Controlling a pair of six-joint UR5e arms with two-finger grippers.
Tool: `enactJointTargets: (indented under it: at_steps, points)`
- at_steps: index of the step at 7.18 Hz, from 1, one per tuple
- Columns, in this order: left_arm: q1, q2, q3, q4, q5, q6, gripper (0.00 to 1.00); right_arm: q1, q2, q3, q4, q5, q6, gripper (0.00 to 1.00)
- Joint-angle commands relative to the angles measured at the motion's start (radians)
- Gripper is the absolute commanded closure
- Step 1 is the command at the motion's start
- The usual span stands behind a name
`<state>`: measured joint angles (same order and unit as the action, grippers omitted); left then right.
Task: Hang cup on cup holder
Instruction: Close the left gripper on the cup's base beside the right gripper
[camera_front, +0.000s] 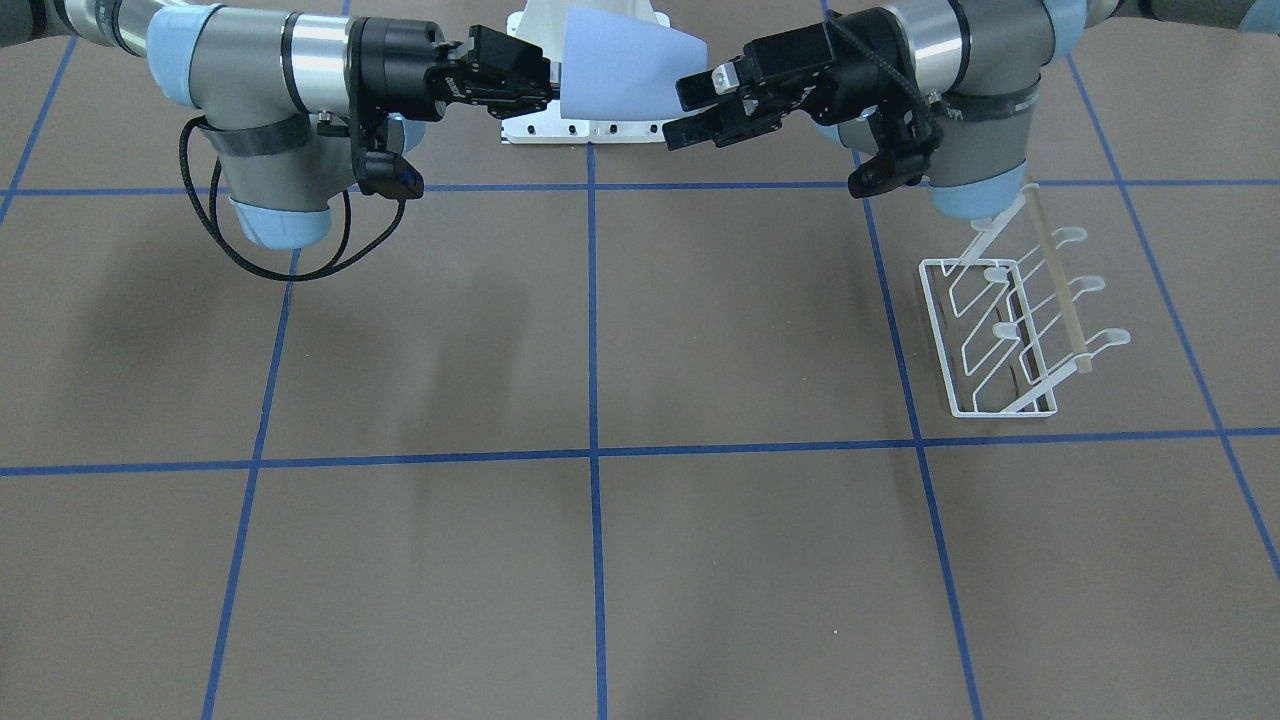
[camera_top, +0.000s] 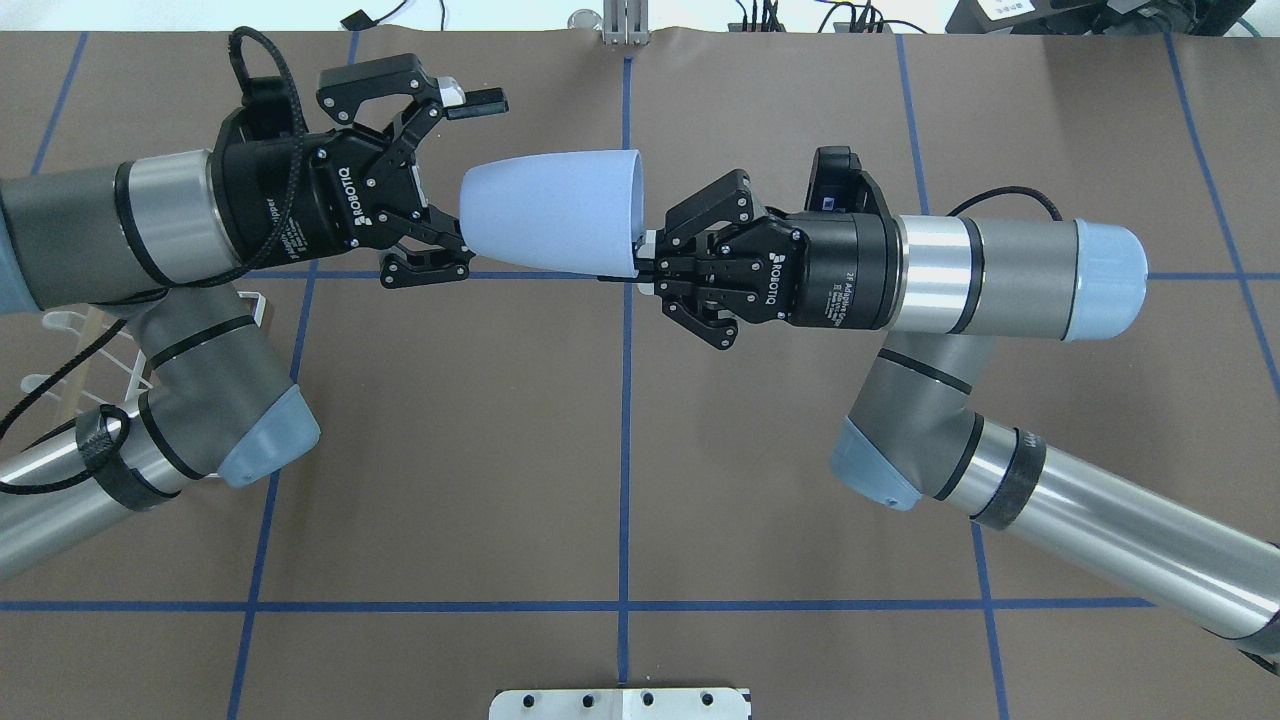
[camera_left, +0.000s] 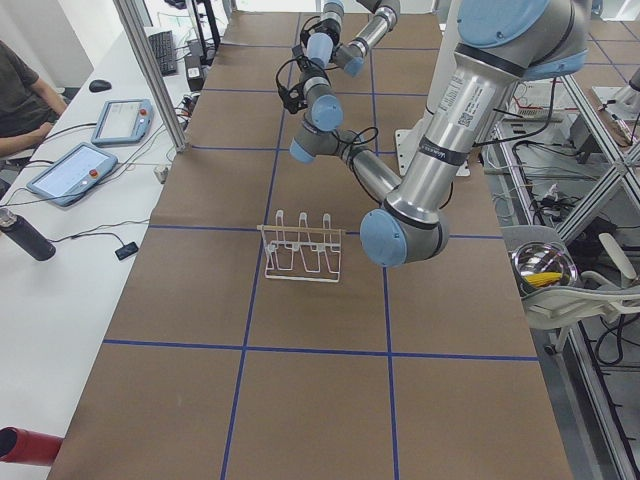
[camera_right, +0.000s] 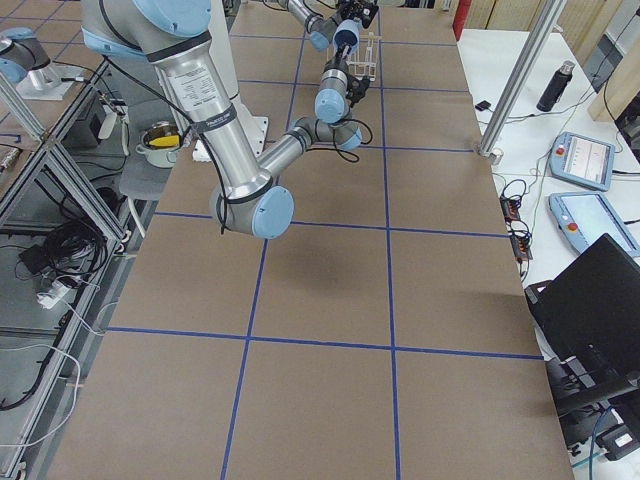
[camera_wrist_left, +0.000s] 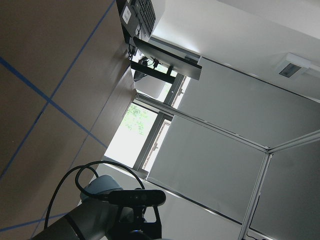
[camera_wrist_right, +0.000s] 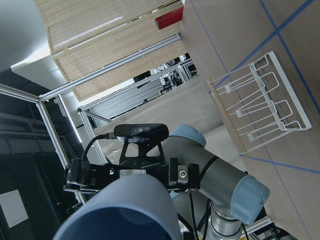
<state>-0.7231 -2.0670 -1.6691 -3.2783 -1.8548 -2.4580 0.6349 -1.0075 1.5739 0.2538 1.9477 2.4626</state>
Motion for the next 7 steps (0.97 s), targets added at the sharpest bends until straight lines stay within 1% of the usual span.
enactJointTargets:
  at_steps: [1, 7]
  points:
    - [0.013, 0.019, -0.007, -0.044, -0.001, -0.009, 0.06, 0.000, -0.005, 0.000, 0.016, 0.000, 0.016, 1.00]
    - [0.034, 0.010, -0.021, -0.052, 0.000, -0.018, 0.06, -0.003, -0.013, -0.002, 0.032, 0.002, 0.018, 1.00]
